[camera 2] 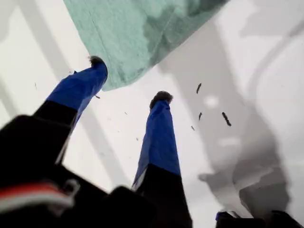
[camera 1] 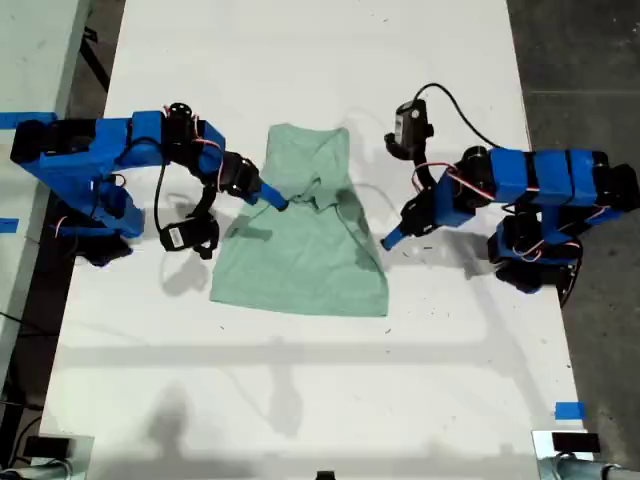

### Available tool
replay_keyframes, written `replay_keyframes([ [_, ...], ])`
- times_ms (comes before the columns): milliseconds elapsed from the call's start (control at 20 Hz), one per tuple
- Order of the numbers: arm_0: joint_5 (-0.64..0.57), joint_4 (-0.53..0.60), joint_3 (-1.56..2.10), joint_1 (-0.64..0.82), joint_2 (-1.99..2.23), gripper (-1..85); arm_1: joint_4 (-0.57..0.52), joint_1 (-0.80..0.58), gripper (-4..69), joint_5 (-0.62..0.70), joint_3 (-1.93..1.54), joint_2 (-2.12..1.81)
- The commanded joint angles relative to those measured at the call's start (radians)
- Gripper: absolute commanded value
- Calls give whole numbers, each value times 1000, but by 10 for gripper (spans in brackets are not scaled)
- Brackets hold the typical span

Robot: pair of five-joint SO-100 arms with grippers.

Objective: Fold tshirt

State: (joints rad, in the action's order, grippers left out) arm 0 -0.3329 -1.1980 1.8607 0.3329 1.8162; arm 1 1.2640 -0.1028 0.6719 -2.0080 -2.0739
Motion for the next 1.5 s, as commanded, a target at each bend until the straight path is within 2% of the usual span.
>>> replay_keyframes([
  [0,87,91,163,-66,155,253,-72,66,238,-75,-5,25],
  [300,201,178,311,-166,186,251,-408,186,236,-241,-238,189],
  [500,206,189,302,-181,175,251,-531,216,229,-285,-242,314],
  [750,215,186,301,-195,176,250,-571,218,191,-288,-252,336],
  [800,216,186,301,-195,176,250,-575,218,167,-290,-253,337],
  [950,221,189,302,-199,176,250,-601,212,32,-290,-258,367],
  [1050,224,190,304,-202,175,250,-632,225,-11,-301,-258,400],
  [1300,235,192,304,-212,175,249,-650,259,-11,-301,-259,385],
  [1450,236,195,302,-213,175,248,-545,262,-10,-291,-265,265],
])
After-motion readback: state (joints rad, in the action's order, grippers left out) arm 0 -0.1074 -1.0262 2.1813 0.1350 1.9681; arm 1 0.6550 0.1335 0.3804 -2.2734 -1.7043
